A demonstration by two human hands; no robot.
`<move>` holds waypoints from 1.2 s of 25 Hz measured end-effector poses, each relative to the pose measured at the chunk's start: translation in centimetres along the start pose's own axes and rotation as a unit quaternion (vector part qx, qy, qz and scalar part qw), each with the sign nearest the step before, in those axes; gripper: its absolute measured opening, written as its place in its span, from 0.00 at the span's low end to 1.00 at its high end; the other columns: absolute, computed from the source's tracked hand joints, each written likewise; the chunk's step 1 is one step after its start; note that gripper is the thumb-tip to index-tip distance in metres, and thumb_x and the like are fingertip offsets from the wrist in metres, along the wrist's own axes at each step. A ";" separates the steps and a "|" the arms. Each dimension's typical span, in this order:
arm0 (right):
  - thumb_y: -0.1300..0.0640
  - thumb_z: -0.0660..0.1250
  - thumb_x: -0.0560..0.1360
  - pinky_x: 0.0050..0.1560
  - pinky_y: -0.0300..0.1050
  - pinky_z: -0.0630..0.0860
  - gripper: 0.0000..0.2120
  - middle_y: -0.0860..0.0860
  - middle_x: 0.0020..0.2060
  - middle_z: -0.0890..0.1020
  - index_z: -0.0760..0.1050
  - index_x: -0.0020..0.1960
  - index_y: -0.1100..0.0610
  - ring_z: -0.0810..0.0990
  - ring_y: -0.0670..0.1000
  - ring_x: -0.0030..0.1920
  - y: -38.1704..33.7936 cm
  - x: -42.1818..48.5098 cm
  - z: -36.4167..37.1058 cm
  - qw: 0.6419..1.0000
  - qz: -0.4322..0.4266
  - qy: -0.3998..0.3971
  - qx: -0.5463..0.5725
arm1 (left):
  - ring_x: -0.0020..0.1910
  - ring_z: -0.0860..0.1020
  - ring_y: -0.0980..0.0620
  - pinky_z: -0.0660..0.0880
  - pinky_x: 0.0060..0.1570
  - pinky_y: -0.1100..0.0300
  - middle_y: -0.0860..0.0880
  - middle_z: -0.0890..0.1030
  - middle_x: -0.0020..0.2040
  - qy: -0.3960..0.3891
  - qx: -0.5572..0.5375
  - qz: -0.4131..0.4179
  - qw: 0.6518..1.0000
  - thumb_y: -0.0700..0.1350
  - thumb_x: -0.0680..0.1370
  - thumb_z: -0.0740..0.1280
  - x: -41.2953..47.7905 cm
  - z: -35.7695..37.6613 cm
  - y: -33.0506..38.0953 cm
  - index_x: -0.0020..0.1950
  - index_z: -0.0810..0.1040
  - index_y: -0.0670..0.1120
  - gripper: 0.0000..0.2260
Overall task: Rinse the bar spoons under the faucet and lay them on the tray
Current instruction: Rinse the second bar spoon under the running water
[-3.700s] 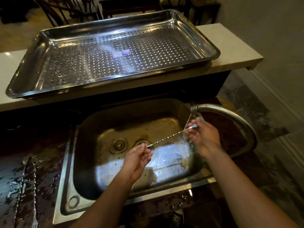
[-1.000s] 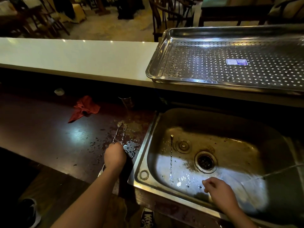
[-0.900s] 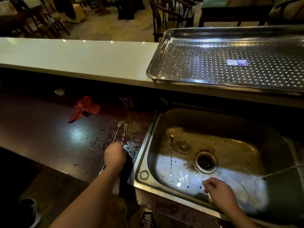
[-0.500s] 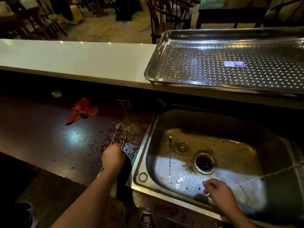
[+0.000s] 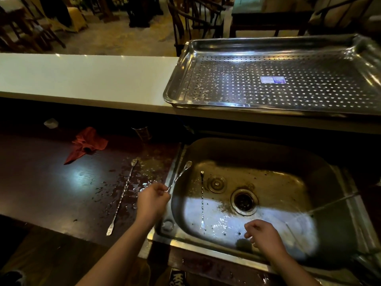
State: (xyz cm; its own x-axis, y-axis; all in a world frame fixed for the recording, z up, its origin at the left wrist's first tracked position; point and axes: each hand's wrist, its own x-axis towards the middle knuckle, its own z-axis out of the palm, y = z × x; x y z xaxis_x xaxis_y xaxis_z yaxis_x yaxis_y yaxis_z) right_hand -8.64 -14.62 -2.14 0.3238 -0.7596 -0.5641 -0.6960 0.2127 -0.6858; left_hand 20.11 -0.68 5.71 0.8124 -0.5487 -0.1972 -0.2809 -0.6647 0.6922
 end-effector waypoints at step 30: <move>0.63 0.67 0.79 0.33 0.38 0.82 0.09 0.61 0.40 0.86 0.78 0.56 0.68 0.79 0.47 0.29 -3.9 -1.4 -5.0 0.878 -0.009 0.106 0.467 | 0.42 0.78 0.53 0.74 0.45 0.60 0.56 0.77 0.41 -0.119 0.037 0.261 0.957 0.42 0.74 0.72 -10.5 11.7 7.9 0.49 0.85 0.49 0.06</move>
State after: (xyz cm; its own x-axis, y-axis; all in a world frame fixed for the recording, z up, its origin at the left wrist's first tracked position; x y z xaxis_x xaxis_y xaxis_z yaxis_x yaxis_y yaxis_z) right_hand -9.58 -17.40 3.62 0.1346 -0.8444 -0.5186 0.1686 0.5352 -0.8277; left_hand 3.36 -6.09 5.12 0.4146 -0.9100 0.0026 -0.6592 -0.2984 0.6902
